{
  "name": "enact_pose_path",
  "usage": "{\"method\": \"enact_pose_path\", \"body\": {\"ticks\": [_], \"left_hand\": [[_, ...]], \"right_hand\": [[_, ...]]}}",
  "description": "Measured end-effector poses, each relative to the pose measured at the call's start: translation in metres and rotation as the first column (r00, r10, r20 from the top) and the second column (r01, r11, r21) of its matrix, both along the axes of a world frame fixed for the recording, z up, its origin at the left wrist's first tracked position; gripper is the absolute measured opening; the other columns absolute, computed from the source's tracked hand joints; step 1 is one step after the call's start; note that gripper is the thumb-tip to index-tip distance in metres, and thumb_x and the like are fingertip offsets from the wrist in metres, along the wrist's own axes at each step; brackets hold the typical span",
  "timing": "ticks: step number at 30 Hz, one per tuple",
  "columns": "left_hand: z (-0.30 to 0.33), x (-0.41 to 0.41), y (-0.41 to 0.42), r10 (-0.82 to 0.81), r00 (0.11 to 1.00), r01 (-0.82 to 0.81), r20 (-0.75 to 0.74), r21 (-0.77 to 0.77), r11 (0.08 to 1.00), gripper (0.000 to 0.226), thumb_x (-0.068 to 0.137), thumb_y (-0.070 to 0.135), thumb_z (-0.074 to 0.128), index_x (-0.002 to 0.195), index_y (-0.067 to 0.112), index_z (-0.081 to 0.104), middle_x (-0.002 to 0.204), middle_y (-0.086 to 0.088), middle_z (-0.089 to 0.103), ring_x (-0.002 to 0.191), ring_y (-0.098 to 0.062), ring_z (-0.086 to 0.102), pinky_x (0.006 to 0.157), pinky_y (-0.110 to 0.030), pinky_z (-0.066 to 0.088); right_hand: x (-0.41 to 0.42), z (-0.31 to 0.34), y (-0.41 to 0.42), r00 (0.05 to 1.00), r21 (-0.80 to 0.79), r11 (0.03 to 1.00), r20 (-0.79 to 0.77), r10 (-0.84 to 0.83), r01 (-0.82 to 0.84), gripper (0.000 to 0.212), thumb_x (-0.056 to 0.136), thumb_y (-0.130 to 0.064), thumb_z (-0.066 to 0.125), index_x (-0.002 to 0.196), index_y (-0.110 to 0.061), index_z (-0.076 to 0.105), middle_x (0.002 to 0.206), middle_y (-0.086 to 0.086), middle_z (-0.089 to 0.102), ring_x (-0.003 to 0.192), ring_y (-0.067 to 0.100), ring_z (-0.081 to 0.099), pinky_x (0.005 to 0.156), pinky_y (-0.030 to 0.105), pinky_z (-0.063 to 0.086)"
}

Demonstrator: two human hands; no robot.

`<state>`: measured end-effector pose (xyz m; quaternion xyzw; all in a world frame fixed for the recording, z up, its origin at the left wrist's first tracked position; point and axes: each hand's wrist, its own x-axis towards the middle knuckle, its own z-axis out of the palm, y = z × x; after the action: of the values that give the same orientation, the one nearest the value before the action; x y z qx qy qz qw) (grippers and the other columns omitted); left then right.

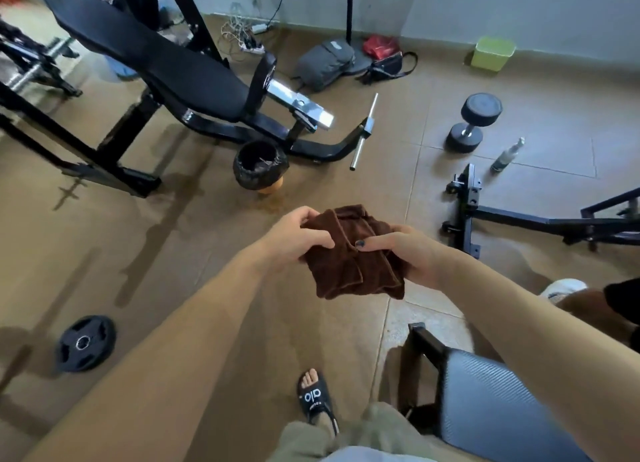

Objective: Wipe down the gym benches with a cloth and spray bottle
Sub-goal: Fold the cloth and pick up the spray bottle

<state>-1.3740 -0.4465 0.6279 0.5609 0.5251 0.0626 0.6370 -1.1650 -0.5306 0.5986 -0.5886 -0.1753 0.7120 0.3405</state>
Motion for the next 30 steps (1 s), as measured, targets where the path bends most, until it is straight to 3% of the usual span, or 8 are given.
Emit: {"method": "enact_pose_path", "body": {"ticks": [4, 7, 10, 14, 17, 20, 23, 30], "left_hand": [[-0.007, 0.02, 0.057, -0.087, 0.996, 0.086, 0.036, 0.023, 0.996, 0.041, 0.08, 0.015, 0.077, 0.118, 0.017, 0.061, 0.117, -0.014, 0.07, 0.109, -0.034, 0.07, 0.094, -0.059, 0.057], [-0.011, 0.056, 0.096, -0.175, 0.984, 0.173, 0.038, 0.05, 0.984, 0.035, 0.09, 0.014, 0.075, 0.12, 0.023, 0.06, 0.119, -0.006, 0.068, 0.109, -0.027, 0.069, 0.089, -0.046, 0.062], [-0.018, 0.103, 0.137, -0.245, 0.969, 0.243, 0.006, 0.116, 0.963, 0.038, 0.091, 0.017, 0.076, 0.123, 0.027, 0.06, 0.118, 0.0, 0.067, 0.107, -0.019, 0.067, 0.083, -0.035, 0.063], [-0.031, 0.176, 0.193, -0.265, 0.964, 0.266, -0.037, 0.221, 0.938, 0.041, 0.089, 0.022, 0.079, 0.125, 0.026, 0.061, 0.115, 0.007, 0.066, 0.105, -0.006, 0.062, 0.08, -0.019, 0.053], [-0.036, 0.235, 0.239, -0.213, 0.975, 0.221, -0.063, 0.162, 0.962, 0.049, 0.084, 0.026, 0.083, 0.126, 0.024, 0.059, 0.115, 0.005, 0.066, 0.106, -0.013, 0.064, 0.09, -0.029, 0.056], [-0.038, 0.294, 0.285, -0.106, 0.993, 0.105, -0.043, -0.042, 0.994, 0.062, 0.076, 0.02, 0.085, 0.13, 0.014, 0.055, 0.117, -0.008, 0.068, 0.107, -0.025, 0.069, 0.096, -0.043, 0.059], [-0.039, 0.344, 0.333, -0.085, 0.996, 0.083, -0.011, -0.145, 0.986, 0.083, 0.053, 0.022, 0.088, 0.129, 0.011, 0.057, 0.121, -0.012, 0.07, 0.11, -0.029, 0.07, 0.098, -0.049, 0.058], [-0.069, 0.452, 0.448, -0.279, 0.96, 0.278, 0.016, -0.169, 0.946, 0.049, 0.079, 0.014, 0.073, 0.118, 0.032, 0.049, 0.128, -0.013, 0.062, 0.116, -0.032, 0.066, 0.1, -0.051, 0.056]], "right_hand": [[0.016, 0.002, 0.041, 0.995, 0.019, 0.995, 0.026, -0.099, 0.098, 0.041, 0.088, -0.004, 0.075, 0.126, 0.0, 0.062, 0.112, 0.019, 0.075, 0.103, 0.036, 0.074, 0.089, 0.046, 0.061], [0.039, -0.002, 0.067, 0.98, 0.053, 0.982, 0.068, -0.187, 0.183, 0.037, 0.091, -0.011, 0.072, 0.125, -0.002, 0.061, 0.11, 0.017, 0.076, 0.099, 0.032, 0.076, 0.082, 0.04, 0.062], [0.069, -0.006, 0.094, 0.964, 0.07, 0.966, 0.074, -0.254, 0.249, 0.037, 0.091, -0.016, 0.072, 0.125, -0.006, 0.062, 0.109, 0.015, 0.077, 0.1, 0.031, 0.075, 0.087, 0.042, 0.06], [0.126, -0.008, 0.143, 0.951, 0.067, 0.95, 0.02, -0.308, 0.306, 0.026, 0.091, -0.009, 0.072, 0.117, -0.01, 0.068, 0.108, 0.014, 0.077, 0.1, 0.03, 0.075, 0.084, 0.039, 0.062], [0.179, -0.01, 0.185, 0.944, 0.063, 0.942, 0.01, -0.331, 0.33, 0.029, 0.089, -0.005, 0.072, 0.118, -0.009, 0.068, 0.109, 0.016, 0.077, 0.1, 0.033, 0.075, 0.085, 0.043, 0.062], [0.233, -0.013, 0.231, 0.92, 0.036, 0.922, 0.058, -0.388, 0.386, 0.037, 0.086, -0.003, 0.074, 0.12, -0.012, 0.063, 0.111, 0.016, 0.075, 0.099, 0.033, 0.075, 0.083, 0.045, 0.063], [0.282, -0.018, 0.278, 0.892, 0.047, 0.9, 0.12, -0.436, 0.433, 0.046, 0.083, -0.002, 0.077, 0.124, -0.015, 0.06, 0.114, 0.014, 0.072, 0.098, 0.031, 0.074, 0.077, 0.042, 0.064], [0.382, -0.039, 0.388, 0.877, -0.023, 0.907, 0.266, -0.401, 0.421, 0.074, 0.065, -0.01, 0.087, 0.129, -0.018, 0.051, 0.119, 0.011, 0.066, 0.103, 0.032, 0.07, 0.088, 0.049, 0.061]]}}
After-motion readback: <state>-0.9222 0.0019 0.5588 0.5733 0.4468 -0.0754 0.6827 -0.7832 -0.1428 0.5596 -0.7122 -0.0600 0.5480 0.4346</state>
